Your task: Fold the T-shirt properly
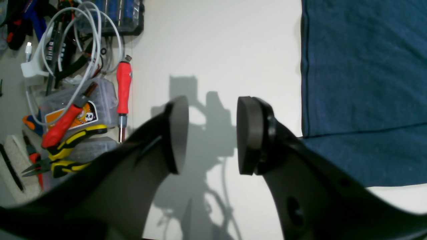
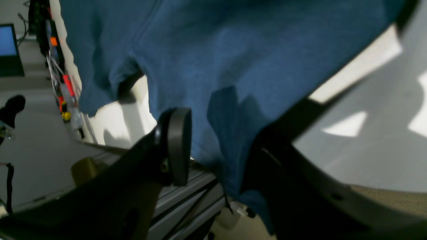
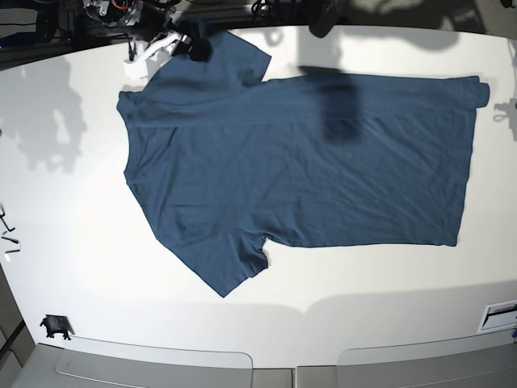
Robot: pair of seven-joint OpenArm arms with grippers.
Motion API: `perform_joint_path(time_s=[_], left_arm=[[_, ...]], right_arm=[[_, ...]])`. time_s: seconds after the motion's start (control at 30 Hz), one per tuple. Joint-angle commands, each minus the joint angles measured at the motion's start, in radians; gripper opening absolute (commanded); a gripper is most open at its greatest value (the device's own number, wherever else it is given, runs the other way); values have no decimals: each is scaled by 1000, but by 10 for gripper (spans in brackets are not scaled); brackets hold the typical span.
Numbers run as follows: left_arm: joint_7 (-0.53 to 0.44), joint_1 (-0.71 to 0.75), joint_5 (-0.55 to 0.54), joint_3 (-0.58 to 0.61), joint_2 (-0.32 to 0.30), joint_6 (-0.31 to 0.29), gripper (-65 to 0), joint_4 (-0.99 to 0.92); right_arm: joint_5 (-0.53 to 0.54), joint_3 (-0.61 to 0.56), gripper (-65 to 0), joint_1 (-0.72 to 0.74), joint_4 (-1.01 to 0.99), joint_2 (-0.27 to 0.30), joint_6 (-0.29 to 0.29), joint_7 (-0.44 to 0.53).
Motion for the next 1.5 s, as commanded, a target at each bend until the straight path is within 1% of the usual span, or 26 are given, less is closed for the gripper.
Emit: perform_joint_path(time_s=[0.0,0.03,0.07,0.1,0.17,0.2,0.27,0.4,0.53,0.6,0.67,0.73,0.83,0.9,0.97,1.1,1.23,1.27,1.37,1.47], left_arm=[[-24,-3,-6,-11,-25,5,-428,13],[-24,-3,-6,-11,-25,5,-428,13],[-24,-3,-6,-11,-25,5,-428,13],[-24,-3,-6,-11,-25,5,-428,13],[-23,-3,-6,-11,-25,5,-428,13],[-24,-3,-6,-11,-25,5,-428,13],[-24,-3,-6,-11,-25,5,-428,13],[-30,-3,-6,-11,-25,5,-428,13],[-31,-3,-6,-11,-25,5,-428,13],[-31,-3,-6,-11,-25,5,-428,13],[-31,-3,-6,-11,-25,5,-428,13],[-31,-3,-6,-11,-25,5,-428,13],[-40,-3,-6,-11,-25,5,-428,13],[-42,-3,-6,-11,-25,5,-428,13],[-42,-3,-6,-11,-25,5,-428,13],[-42,-3,-6,-11,-25,5,-428,13],[-42,-3,-6,-11,-25,5,-428,13],[-42,-2,-6,-11,-25,5,-428,13],[-42,-3,-6,-11,-25,5,-428,13],[-42,-3,-6,-11,-25,5,-428,13]], right_arm=[[-2,2,-430,-5,10,5,3,-9],[-2,2,-433,-6,11,6,3,-9],[-2,2,-453,-6,13,6,3,-10],[-2,2,-489,-6,13,6,4,-10],[-2,2,-607,-5,17,6,10,-10],[-1,2,-650,-3,23,6,19,-9],[11,2,-650,8,43,6,31,-10],[80,2,-650,62,85,5,63,-10],[73,2,-650,162,92,5,78,-3],[72,2,-650,216,92,5,81,8],[55,2,-650,270,92,5,96,30],[-8,-8,-650,322,91,5,98,76],[-151,-51,-650,385,91,5,104,202],[-236,-90,-650,422,91,5,103,251],[-290,-134,-650,453,91,5,103,266],[-364,-226,-650,492,91,5,103,297],[-486,-293,-650,502,91,5,102,356],[-512,-301,-650,501,91,4,98,363],[-555,-306,-650,501,91,2,58,375],[-589,-304,-418,501,91,3,24,381]])
